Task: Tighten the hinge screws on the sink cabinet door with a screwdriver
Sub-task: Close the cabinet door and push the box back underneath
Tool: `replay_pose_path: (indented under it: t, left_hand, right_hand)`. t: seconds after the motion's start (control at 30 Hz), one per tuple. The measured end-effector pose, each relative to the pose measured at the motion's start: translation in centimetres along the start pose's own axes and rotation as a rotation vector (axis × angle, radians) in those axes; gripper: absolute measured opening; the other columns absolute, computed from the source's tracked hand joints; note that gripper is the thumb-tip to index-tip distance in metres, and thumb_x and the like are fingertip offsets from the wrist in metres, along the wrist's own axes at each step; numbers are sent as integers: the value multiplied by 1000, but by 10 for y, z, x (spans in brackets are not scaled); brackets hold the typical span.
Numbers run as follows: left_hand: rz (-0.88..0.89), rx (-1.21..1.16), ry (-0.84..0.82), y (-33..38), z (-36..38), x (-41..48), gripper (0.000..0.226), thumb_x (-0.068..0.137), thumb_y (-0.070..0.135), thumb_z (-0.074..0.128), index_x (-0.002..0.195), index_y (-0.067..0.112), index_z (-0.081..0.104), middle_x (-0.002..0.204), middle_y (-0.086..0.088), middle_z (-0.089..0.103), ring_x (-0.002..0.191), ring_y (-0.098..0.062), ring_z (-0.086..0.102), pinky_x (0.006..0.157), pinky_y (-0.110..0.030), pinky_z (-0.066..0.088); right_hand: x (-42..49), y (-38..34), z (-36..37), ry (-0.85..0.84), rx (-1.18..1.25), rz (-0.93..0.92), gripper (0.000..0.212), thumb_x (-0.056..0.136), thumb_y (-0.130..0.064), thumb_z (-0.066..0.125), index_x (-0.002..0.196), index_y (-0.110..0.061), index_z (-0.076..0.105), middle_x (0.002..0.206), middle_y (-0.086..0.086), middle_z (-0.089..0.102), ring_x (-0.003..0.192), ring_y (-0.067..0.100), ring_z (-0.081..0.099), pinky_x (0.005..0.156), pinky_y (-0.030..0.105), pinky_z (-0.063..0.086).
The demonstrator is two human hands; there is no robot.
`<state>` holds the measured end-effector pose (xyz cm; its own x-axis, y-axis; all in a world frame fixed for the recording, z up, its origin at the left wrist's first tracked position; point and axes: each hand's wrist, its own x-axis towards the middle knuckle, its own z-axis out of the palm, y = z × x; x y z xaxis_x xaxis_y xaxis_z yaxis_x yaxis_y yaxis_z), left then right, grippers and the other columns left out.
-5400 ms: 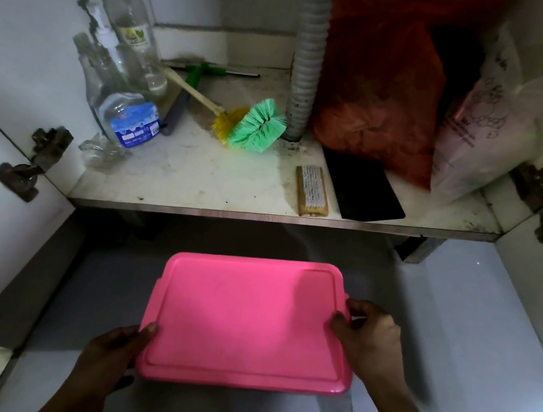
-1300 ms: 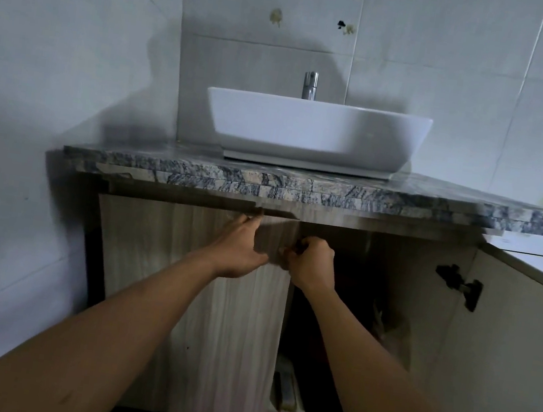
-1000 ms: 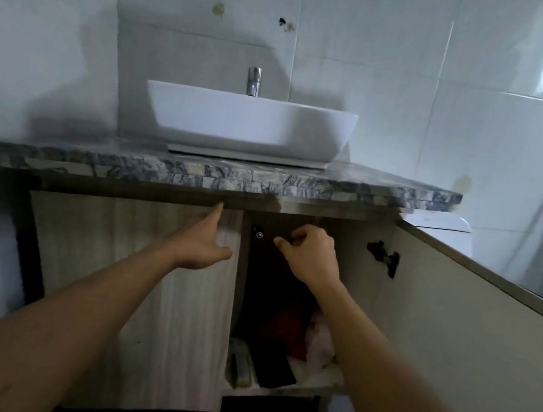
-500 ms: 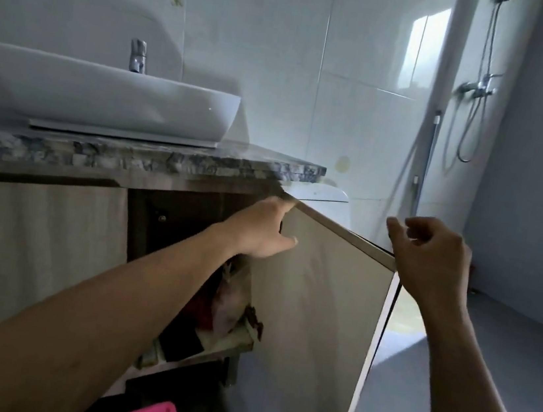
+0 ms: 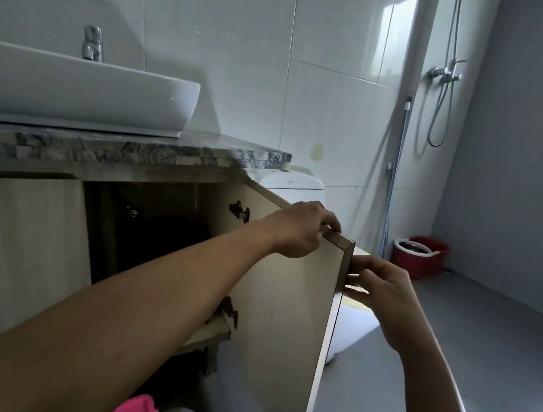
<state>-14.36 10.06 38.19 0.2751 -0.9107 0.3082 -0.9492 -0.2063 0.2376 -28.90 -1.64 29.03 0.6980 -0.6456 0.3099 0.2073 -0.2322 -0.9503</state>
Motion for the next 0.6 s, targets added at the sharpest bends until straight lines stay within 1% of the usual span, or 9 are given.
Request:
replay_pose_path:
  t: [0.07,0.13,0.2,0.27,0.33,0.37,0.43,0.5,0.6]
  left_hand:
    - [-16,-16,8,0,-3,-6,35,97,17,42,118,21,70,126,-4,64,115,-21,57,100,-38,47]
    - [-57,-8,34,-2,-9,-13,31,97,27,45,104,16,73,113,-4,70,104,-21,61,93,-41,51]
    - [-108,-20,60,-4,-17,-18,38,96,42,51,85,11,70,89,-5,70,86,-21,63,75,-39,52]
    - [-149,5,53,-8,-27,-28,40,91,53,61,73,17,66,74,4,66,70,-10,59,60,-30,43]
    - [-179,37,23,-13,-39,-40,32,84,46,72,76,16,70,75,4,70,68,-10,63,59,-29,47]
    - [-195,40,11,-16,-45,-47,26,81,40,75,79,14,73,78,4,73,72,-13,66,64,-30,52]
    - [-226,27,13,-27,-59,-63,15,77,30,79,78,16,76,81,6,74,73,-10,68,66,-27,55]
    - [-254,14,44,-45,-74,-85,8,75,24,82,78,18,78,82,9,75,73,-3,67,65,-20,52]
    - [-292,11,113,-72,-90,-114,11,74,22,85,82,19,78,79,13,72,71,1,64,61,-10,45]
  right_hand:
    - [2,2,3,-43,24,-2,45,86,13,37,89,-8,76,88,17,74,81,30,72,66,31,58]
    - [2,3,13,-114,30,3,45,87,11,38,87,-12,77,89,18,73,79,27,71,66,31,57]
    - [2,3,25,-198,38,15,44,88,9,38,90,-12,77,93,18,73,81,27,71,67,31,58]
    - [1,0,44,-276,63,35,42,91,8,38,94,-10,76,95,19,73,82,27,72,68,31,58]
    - [1,-2,67,-315,60,40,39,95,6,39,97,-9,75,95,17,73,83,26,72,68,29,58]
    - [0,-2,78,-325,55,38,37,96,6,40,99,-8,74,95,17,73,84,26,72,68,30,59]
    - [1,-3,103,-331,51,32,32,97,4,42,105,-6,71,100,19,72,90,31,71,76,39,61]
    - [4,-4,135,-320,62,22,28,97,4,45,109,-6,69,107,22,69,95,35,70,86,50,58]
    - [9,-7,176,-272,35,-55,24,95,2,55,109,-12,68,109,17,69,90,29,71,84,48,58]
